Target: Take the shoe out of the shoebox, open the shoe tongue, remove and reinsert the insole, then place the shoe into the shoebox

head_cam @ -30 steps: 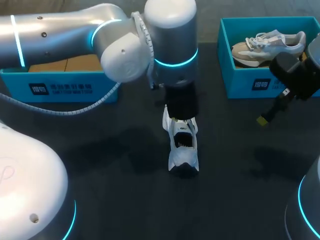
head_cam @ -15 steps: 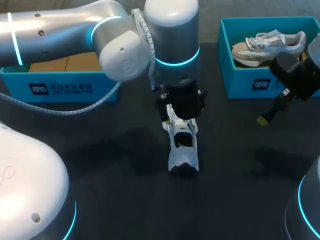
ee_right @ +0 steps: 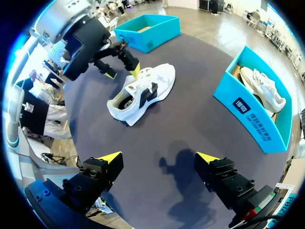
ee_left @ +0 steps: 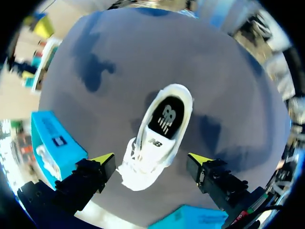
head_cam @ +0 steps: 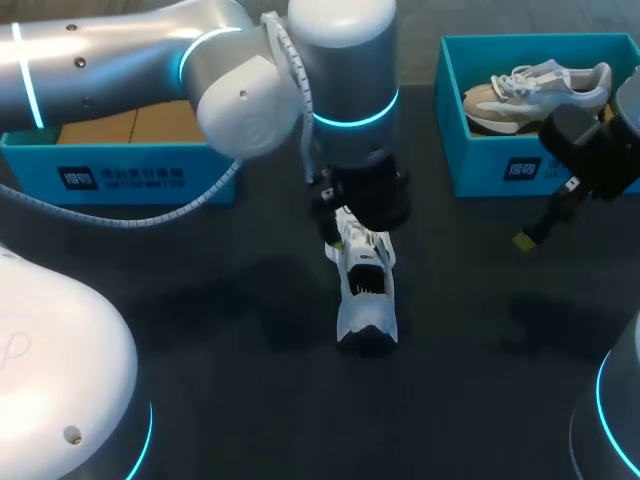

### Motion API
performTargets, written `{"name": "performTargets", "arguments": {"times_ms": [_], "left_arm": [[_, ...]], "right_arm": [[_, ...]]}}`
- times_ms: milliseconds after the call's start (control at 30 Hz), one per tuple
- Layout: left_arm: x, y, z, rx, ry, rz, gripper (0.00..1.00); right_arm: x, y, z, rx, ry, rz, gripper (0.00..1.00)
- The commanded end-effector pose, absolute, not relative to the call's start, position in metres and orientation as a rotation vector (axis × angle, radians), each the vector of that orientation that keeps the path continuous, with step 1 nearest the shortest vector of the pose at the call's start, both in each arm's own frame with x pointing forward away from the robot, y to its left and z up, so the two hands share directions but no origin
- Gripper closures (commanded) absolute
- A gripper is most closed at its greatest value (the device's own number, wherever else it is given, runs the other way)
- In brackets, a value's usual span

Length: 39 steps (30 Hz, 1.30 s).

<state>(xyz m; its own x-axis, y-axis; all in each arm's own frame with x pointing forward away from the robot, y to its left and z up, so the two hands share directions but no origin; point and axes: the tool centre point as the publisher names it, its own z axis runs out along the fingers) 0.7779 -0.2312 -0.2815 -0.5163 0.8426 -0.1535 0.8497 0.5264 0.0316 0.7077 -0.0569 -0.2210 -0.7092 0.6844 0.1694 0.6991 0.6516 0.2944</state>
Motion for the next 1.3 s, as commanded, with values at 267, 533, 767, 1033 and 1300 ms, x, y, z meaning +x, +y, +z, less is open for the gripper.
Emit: {"name": "performTargets", "arguments": {"times_ms": [267, 533, 767, 1033, 1300], "left_arm": [[0.741, -0.223, -0.271, 0.481, 2.971, -0.275, 0.0], [0.706, -0.227, -0.28, 0.204, 3.021, -0.286, 0.0], [0.679, -0.228, -0.289, 0.1, 3.032, -0.25, 0.0], [0.666, -0.229, -0.313, 0.049, 3.059, -0.203, 0.0], [0.667, -0.232, -0.339, 0.012, 3.057, -0.128, 0.0]], "right_arm": [[0.709, -0.056, -0.222, -1.183, -2.815, -0.524, 0.0], [0.709, -0.056, -0.222, -1.183, -2.815, -0.524, 0.0], [0.709, -0.056, -0.222, -1.183, -2.815, -0.524, 0.0], [0.709, -0.056, -0.222, -1.183, -2.815, -0.524, 0.0], [0.709, -0.056, -0.222, -1.183, -2.815, -0.524, 0.0]]}}
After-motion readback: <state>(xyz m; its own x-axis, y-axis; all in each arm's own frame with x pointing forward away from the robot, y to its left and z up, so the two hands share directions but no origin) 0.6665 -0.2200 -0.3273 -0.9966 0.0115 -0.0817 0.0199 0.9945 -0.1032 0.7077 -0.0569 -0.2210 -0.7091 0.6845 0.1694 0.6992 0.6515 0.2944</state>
